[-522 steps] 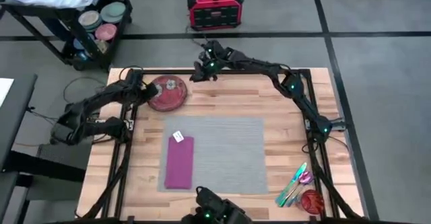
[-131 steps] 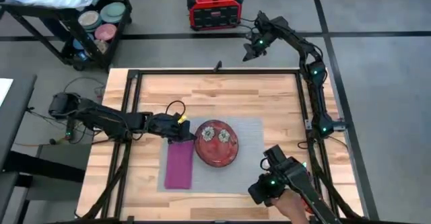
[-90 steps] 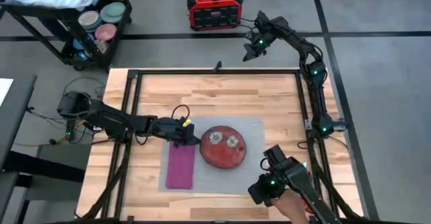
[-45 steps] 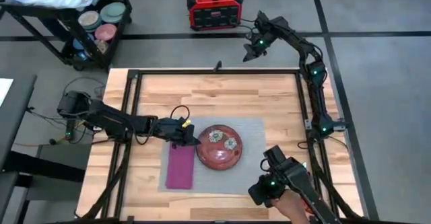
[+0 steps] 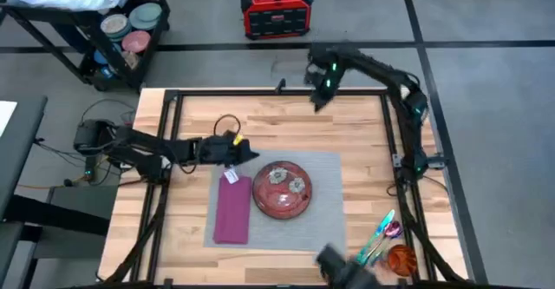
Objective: Set table place
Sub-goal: Put the orange glass cup on the gray table mat
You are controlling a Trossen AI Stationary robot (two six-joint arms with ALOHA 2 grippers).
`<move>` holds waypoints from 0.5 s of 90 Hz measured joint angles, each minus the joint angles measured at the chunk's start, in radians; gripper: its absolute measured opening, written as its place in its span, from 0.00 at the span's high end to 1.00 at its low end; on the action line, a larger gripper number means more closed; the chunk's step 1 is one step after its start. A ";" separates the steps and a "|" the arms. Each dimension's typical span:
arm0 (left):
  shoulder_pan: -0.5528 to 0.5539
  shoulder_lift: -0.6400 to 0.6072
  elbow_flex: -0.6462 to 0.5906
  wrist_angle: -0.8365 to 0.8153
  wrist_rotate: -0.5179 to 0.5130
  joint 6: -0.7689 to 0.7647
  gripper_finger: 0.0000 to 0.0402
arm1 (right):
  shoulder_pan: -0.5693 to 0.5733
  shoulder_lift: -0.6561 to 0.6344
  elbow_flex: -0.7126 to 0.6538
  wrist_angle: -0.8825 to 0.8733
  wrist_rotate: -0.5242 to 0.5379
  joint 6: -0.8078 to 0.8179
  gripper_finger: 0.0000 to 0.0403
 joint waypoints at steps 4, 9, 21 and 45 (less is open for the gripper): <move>0.021 -0.004 0.000 0.020 0.017 0.037 1.00 | 0.048 -0.085 -0.122 0.096 0.027 0.073 1.00; 0.040 -0.007 0.000 0.048 0.026 0.075 1.00 | 0.105 -0.202 -0.285 0.209 0.056 0.189 1.00; 0.077 -0.020 0.000 0.054 0.069 0.140 1.00 | 0.233 -0.472 -0.651 0.454 0.145 0.525 1.00; 0.170 -0.020 0.000 0.049 0.241 0.241 1.00 | 0.513 -0.841 -1.004 0.551 0.179 1.141 1.00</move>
